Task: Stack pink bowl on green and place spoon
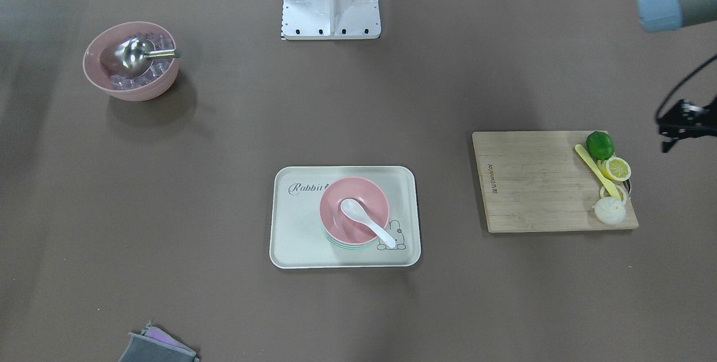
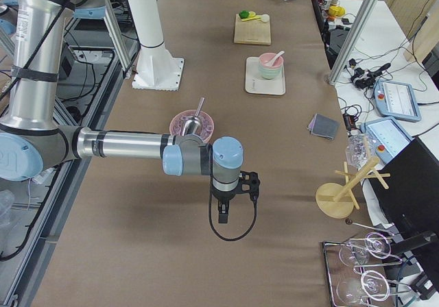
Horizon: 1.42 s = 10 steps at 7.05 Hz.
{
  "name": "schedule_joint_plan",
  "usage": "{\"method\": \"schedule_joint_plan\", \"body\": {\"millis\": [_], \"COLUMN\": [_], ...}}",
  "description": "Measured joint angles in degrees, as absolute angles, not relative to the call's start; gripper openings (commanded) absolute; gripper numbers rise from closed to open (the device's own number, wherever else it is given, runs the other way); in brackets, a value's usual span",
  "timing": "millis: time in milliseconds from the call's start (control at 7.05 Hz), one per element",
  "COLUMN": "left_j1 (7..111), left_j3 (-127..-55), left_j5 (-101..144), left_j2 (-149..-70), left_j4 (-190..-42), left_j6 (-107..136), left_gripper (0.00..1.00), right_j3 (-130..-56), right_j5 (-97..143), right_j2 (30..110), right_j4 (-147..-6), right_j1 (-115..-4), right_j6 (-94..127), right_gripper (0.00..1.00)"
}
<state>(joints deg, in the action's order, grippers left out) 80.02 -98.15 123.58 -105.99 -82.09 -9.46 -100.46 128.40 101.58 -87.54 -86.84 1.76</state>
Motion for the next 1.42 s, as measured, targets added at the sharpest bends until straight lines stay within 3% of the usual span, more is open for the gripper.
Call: {"method": "schedule_joint_plan", "body": {"millis": [284, 426, 1419], "left_j1": [90.85, 94.26, 97.06], "left_j3": [-89.18, -88.28, -95.22], "left_j5": [130.12, 132.37, 132.38], "left_j2": [-103.45, -100.62, -90.86], "left_j4": [-82.92, -83.33, -82.62], "left_j6": [-22.84, -25.08, -10.89], "left_gripper": [0.99, 0.99, 0.99], "right_j3": [-100.07, -99.98, -100.02], "right_j5": [128.35, 128.38, 128.41], "right_j2": [101.55, 101.53, 101.45], "right_j4": [-87.54, -87.52, -87.47], "right_j1": [-86.84, -86.84, -86.84], "right_j6": [1.74, 1.70, 1.77], "right_gripper": [1.00, 1.00, 1.00]}}
